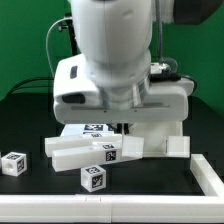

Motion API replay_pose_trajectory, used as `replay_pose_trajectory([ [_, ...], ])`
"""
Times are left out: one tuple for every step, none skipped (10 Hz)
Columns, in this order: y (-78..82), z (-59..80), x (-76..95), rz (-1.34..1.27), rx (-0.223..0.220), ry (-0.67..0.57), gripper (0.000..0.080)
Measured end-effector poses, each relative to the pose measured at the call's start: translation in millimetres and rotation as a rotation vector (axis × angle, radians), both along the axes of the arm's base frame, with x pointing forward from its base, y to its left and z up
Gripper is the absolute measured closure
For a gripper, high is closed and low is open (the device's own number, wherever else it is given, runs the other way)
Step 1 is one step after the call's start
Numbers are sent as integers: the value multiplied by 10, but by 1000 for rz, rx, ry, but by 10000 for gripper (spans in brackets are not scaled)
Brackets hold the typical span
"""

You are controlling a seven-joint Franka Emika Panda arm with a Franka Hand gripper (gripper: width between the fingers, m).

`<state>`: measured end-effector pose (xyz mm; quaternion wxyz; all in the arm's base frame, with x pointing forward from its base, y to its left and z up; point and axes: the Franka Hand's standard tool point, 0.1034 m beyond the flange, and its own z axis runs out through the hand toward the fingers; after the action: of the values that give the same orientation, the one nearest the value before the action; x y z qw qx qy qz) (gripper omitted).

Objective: Assemble chair

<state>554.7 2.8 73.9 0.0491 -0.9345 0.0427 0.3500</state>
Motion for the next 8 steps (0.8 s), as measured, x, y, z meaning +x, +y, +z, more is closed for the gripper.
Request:
replay_pose_trajectory([
  [41, 17, 21, 44, -8, 64, 768],
  [140, -20, 173, 79, -2, 51, 768],
  [227, -38, 240, 104, 14, 41, 768],
  [291, -62, 240, 134, 36, 40, 768],
  [273, -65, 241, 128, 32, 39, 768],
  [255, -66, 242, 122, 30, 40, 768],
  [249, -69, 240, 120, 28, 40, 768],
  [236, -92, 230, 102, 13, 48, 768],
])
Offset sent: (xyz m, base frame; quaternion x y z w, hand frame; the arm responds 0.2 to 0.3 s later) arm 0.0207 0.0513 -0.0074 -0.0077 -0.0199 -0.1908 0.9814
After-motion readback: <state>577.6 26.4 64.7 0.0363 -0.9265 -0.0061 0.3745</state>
